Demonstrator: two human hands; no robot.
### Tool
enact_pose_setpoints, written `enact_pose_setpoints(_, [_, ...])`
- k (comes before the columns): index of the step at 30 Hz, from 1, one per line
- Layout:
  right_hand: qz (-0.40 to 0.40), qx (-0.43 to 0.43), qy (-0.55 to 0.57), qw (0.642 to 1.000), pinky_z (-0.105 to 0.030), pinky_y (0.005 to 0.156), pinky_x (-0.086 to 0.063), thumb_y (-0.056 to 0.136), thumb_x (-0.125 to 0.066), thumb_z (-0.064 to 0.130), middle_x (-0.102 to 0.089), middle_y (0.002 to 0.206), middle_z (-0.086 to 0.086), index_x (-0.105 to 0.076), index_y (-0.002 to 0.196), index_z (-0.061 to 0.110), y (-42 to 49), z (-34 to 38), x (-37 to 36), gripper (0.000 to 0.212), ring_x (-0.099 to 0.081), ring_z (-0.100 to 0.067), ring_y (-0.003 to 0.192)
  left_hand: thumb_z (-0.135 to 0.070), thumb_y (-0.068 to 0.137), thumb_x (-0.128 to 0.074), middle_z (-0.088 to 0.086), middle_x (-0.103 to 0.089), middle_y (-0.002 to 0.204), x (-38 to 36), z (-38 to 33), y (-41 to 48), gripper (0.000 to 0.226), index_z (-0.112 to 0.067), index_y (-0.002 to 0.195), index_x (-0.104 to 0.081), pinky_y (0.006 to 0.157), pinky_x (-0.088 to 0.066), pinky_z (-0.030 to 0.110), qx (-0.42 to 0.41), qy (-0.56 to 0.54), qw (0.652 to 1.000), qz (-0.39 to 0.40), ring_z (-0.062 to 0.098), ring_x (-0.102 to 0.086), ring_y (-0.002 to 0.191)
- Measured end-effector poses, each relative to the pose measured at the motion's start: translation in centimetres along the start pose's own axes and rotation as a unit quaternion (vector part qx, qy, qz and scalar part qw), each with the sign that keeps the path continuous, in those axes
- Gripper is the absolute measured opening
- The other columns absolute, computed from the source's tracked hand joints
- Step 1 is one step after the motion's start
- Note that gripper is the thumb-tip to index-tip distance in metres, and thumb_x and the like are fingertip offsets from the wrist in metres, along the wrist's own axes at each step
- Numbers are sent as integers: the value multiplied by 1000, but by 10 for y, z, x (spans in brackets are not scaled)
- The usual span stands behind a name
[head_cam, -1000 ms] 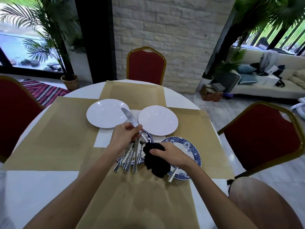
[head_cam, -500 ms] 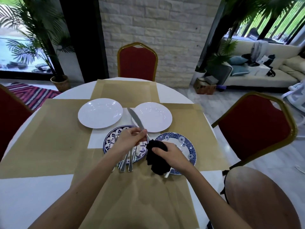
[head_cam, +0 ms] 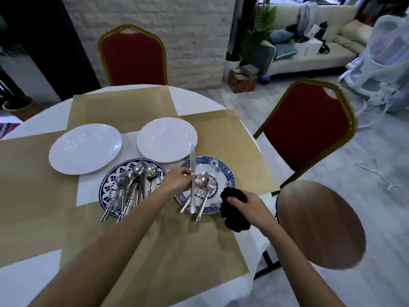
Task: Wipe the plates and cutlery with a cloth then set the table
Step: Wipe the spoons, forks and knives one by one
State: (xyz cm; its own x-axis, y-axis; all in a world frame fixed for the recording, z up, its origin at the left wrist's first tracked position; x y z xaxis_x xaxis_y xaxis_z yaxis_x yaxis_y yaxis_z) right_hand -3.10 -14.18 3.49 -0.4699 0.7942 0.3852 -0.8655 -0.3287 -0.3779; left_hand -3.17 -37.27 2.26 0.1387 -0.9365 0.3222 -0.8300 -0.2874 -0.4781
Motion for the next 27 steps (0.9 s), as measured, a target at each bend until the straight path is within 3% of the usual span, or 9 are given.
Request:
enact_pose_setpoints(2, [-41, -21, 32, 998, -32, 70, -54, 91, -62, 26, -73, 85, -4, -67, 88, 17, 2, -13, 14, 10, -70, -20, 79, -19, 91, -62, 4, -66, 80, -15, 5, 1, 17, -6, 102, -68, 57, -46, 20, -21, 132, 991, 28, 14, -60, 64])
enact_pose_setpoints(5, [-72, -40, 57, 995, -34, 68, -54, 89, -63, 27, -72, 82, -3, -65, 82, 19, 9, -23, 20, 11, -68, -21, 76, -24, 90, -63, 5, -72, 102, -31, 5, -1, 21, -10, 103, -73, 73, -42, 20, -67, 254, 964, 30, 18, -66, 89])
enact_pose_setpoints(10, [-91, -57, 87, 990, -37, 79, -53, 88, -63, 31, -71, 91, -2, -64, 86, 25, 18, -35, 14, 7, -67, -22, 88, -23, 91, -62, 6, -71, 109, -38, 5, 3, 21, -9, 102, -73, 76, -39, 21, -74, 301, 951, -9, 18, -65, 98])
enact_pose_setpoints(16, [-101, -75, 147, 981, -27, 71, -50, 90, -61, 30, -69, 94, 0, -63, 97, 21, 15, -42, 9, 11, -66, -18, 89, -23, 89, -65, 6, -72, 104, -47, 6, 8, 19, -11, 100, -74, 91, -47, 30, -82, 349, 934, -9, 19, -65, 96])
enact_pose_setpoints(22, [-102, -91, 169, 976, -29, 72, -53, 91, -59, 32, -68, 99, -1, -62, 102, 21, 15, -48, 4, 16, -65, -19, 92, -23, 84, -71, 5, -74, 93, -44, 1, 6, 15, -11, 91, -75, 72, -43, 21, -104, 356, 928, -38, 14, -65, 84])
enact_pose_setpoints(27, [-83, -89, 201, 972, -41, 84, -53, 87, -59, 26, -67, 100, -4, -62, 93, 27, 16, -33, -11, 7, -64, -23, 95, -24, 89, -65, 3, -73, 92, -31, 0, -11, 17, -10, 96, -72, 71, -48, 21, -138, 317, 934, -86, 11, -61, 72])
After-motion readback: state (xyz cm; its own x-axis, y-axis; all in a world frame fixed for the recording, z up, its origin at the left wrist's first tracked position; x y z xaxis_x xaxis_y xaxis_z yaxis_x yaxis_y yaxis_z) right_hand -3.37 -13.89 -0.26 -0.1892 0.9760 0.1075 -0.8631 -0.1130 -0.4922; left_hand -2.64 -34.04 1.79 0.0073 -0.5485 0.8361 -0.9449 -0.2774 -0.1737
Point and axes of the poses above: each hand's wrist, its own y-axis towards the middle knuckle, its own x-axis out of the back of the hand, z = x × y, the point moved 9 cm from there along y, towards the middle knuckle
